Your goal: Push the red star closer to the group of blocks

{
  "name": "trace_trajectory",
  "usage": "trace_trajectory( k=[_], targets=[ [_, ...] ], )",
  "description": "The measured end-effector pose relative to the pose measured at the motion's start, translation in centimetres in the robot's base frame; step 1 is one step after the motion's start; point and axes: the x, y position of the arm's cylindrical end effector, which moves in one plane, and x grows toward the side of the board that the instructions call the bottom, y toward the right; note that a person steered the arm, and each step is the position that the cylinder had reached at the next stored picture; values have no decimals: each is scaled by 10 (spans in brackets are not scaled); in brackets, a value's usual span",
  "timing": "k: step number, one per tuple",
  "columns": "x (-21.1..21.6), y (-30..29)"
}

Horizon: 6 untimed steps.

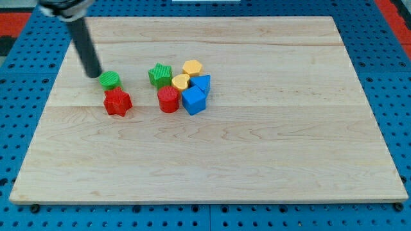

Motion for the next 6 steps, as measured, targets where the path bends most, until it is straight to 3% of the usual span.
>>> trace_trajectory(
  k=[2,6],
  targets=[
    [77,-2],
    [72,118]
  ],
)
